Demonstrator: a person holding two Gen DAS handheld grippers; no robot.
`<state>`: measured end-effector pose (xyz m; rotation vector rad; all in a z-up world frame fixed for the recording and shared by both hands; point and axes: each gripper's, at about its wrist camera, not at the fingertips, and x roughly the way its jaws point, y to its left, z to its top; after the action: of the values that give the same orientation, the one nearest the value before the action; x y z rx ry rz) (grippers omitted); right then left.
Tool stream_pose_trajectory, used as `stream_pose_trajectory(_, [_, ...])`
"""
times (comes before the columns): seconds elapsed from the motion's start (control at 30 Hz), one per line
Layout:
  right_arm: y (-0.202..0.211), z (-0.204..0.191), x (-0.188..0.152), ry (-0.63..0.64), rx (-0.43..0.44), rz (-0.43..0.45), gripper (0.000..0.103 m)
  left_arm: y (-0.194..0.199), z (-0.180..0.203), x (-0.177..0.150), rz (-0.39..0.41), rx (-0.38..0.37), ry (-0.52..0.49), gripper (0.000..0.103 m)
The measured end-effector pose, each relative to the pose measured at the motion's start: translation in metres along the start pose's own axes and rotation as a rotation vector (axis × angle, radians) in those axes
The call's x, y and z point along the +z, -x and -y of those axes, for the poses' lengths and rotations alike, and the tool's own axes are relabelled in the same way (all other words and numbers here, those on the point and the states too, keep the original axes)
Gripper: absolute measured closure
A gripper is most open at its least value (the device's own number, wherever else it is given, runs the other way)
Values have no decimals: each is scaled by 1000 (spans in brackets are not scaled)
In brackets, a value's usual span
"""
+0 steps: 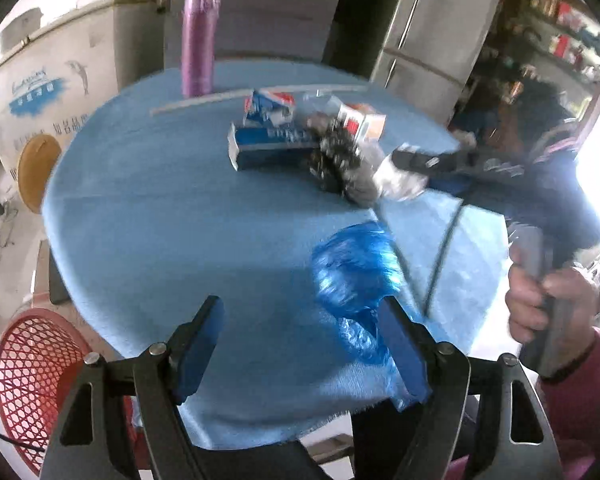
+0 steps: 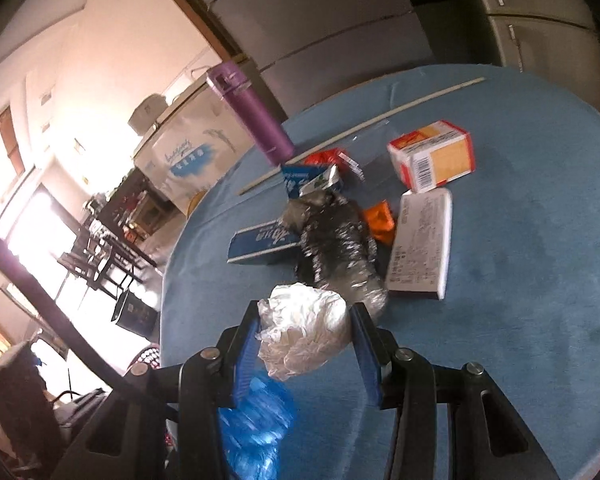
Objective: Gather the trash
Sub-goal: 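Lift the tissue with the right gripper while the left lifts the blue bag, then carry both items over the red basket and open both grippers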
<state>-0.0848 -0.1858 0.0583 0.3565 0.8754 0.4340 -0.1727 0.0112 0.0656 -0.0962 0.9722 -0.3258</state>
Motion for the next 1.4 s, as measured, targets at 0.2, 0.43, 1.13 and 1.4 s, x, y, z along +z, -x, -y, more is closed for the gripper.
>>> stream_pose_trajectory(0.2, [21,18,-2,-27,-52,46,56,-24,14,18,-29,-94,29,24])
stream_pose_trajectory(0.43, [38,33,-3,-63,-73,75,56,-55,24,20,-93,-122,27,42])
stream_pose_trajectory(1.13, [-46,-126,-24,205,232,-173,56,118,-132,-46,134,377,285,51])
stream_pose_trajectory(1.4, [-110,-228,-60,331,356,-349,54,144,-220,-120,51,463,464,49])
